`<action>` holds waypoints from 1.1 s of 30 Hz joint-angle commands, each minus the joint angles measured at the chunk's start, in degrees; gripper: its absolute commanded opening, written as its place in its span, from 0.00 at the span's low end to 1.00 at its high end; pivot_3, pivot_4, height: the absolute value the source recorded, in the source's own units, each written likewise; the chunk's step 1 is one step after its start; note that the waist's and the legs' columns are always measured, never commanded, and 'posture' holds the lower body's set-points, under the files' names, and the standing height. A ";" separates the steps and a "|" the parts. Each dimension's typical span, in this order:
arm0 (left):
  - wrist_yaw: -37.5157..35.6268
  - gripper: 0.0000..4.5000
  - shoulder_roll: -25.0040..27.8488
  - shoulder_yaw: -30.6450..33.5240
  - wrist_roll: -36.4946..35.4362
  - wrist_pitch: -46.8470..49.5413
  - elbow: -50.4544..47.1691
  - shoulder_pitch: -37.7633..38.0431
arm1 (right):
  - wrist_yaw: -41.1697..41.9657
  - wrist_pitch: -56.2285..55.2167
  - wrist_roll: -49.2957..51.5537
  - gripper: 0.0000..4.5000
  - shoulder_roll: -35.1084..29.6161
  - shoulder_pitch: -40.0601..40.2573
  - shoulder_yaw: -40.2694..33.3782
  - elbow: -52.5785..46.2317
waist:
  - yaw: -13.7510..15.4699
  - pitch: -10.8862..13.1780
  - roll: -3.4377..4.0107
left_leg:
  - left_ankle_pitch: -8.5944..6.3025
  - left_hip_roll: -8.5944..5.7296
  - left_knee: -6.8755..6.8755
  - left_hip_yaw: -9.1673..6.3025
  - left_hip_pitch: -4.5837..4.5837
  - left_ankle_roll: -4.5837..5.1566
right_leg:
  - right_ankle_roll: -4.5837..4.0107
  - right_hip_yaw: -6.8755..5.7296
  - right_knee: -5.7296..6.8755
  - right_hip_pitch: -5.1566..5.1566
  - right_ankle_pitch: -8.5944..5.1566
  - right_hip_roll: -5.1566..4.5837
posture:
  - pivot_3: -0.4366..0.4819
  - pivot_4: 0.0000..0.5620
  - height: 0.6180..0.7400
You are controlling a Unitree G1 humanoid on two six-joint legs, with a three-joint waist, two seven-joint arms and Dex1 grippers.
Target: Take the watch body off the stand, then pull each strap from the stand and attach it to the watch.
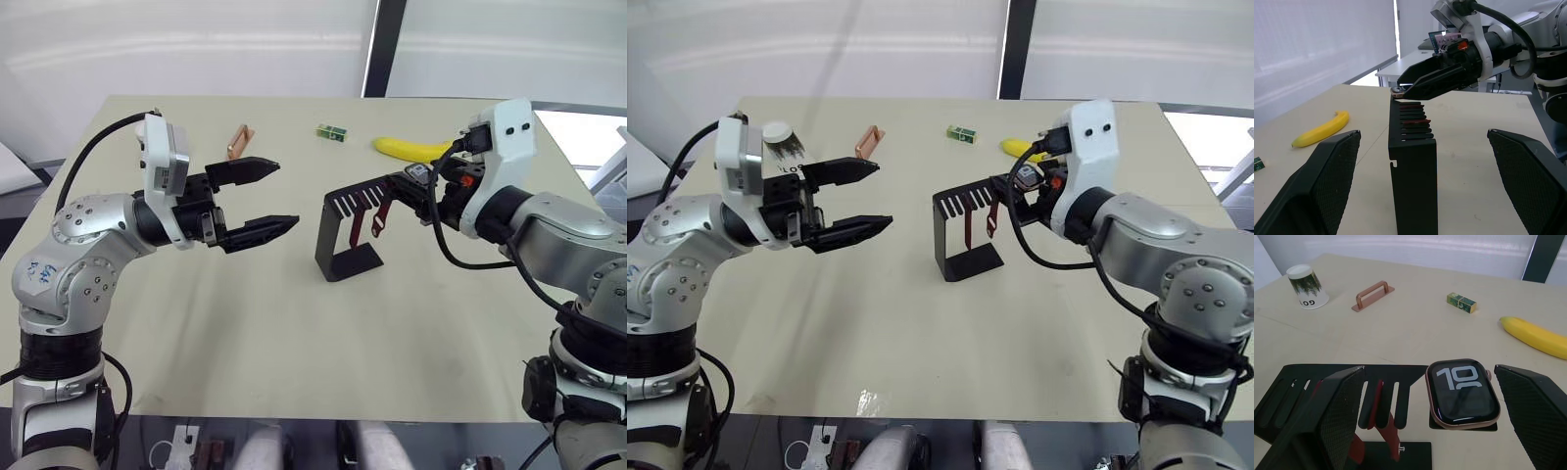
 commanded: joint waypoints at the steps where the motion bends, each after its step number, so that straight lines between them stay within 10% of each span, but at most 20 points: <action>1: -0.22 1.00 0.47 0.58 -0.19 -0.74 -2.44 0.24 | -1.15 0.06 -0.78 0.99 -0.31 -1.63 -0.91 -0.59 | 0.03 0.00 0.00 | 0.00 0.00 0.00 0.00 0.00 0.00 | 0.00 0.00 0.00 0.00 0.00 0.00 | 0.48 0.27 1.00; 33: 1.23 1.00 0.30 0.64 -0.35 0.03 -3.30 -0.55 | 0.93 0.33 -3.39 0.88 -2.25 0.12 -1.02 -0.78 | 0.04 0.00 0.00 | 0.00 0.00 0.00 -0.04 -0.04 0.00 | 0.00 -0.02 -0.05 0.00 0.00 0.00 | 0.48 0.27 1.00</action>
